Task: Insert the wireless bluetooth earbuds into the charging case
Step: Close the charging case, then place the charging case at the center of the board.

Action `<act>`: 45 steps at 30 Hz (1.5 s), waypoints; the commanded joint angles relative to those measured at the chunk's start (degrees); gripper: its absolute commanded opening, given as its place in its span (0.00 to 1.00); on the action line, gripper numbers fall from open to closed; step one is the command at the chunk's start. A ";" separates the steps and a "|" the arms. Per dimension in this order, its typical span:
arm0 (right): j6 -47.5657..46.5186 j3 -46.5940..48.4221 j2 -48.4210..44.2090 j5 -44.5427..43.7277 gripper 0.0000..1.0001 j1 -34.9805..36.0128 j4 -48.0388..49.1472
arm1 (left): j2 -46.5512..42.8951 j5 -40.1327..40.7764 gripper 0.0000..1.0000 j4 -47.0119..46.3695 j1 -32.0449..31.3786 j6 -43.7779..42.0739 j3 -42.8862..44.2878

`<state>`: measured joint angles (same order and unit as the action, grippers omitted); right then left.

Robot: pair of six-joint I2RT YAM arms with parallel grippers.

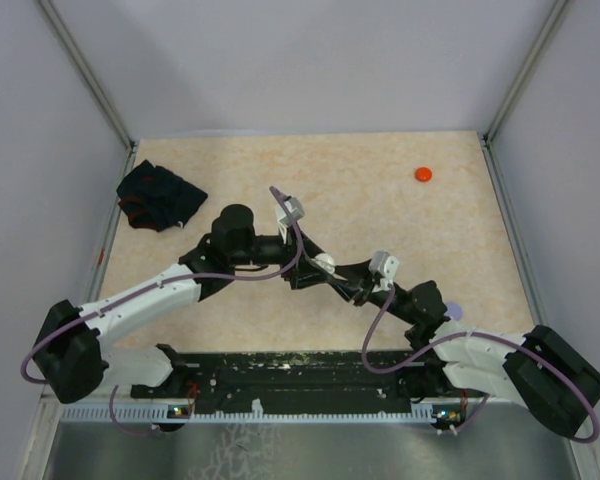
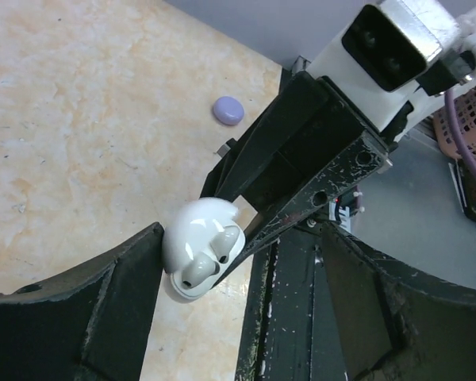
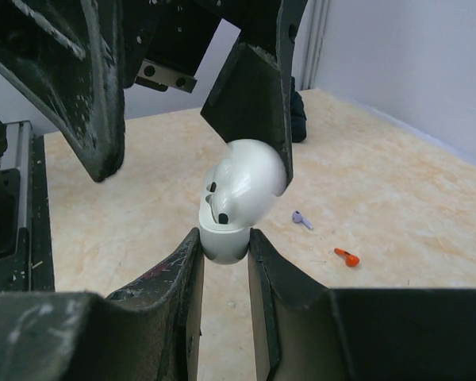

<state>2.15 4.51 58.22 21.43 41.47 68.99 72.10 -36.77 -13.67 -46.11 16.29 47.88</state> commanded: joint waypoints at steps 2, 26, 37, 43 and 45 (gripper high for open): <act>0.75 2.51 -0.10 0.54 0.00 -0.02 1.77 | -1.67 -6.65 0.82 -6.35 0.45 1.63 -0.34; 14.54 14.96 1.37 -6.77 0.00 -1.71 -30.50 | -11.17 40.55 0.90 30.27 2.16 -8.55 8.61; 22.45 21.64 -2.68 -5.61 0.00 -14.13 -59.00 | -16.37 55.81 0.98 33.29 2.41 -21.46 8.01; 26.84 22.65 -1.75 -3.88 0.00 -23.39 -65.86 | -17.55 58.95 1.00 29.11 3.18 -24.63 4.36; 28.07 22.57 -0.77 -3.47 0.00 -26.26 -66.36 | -18.56 57.85 1.00 27.38 4.21 -24.26 2.30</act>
<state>26.13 24.45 57.01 16.64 19.66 5.82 55.37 19.16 17.50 -43.42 -5.58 53.10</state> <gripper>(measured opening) 0.251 0.998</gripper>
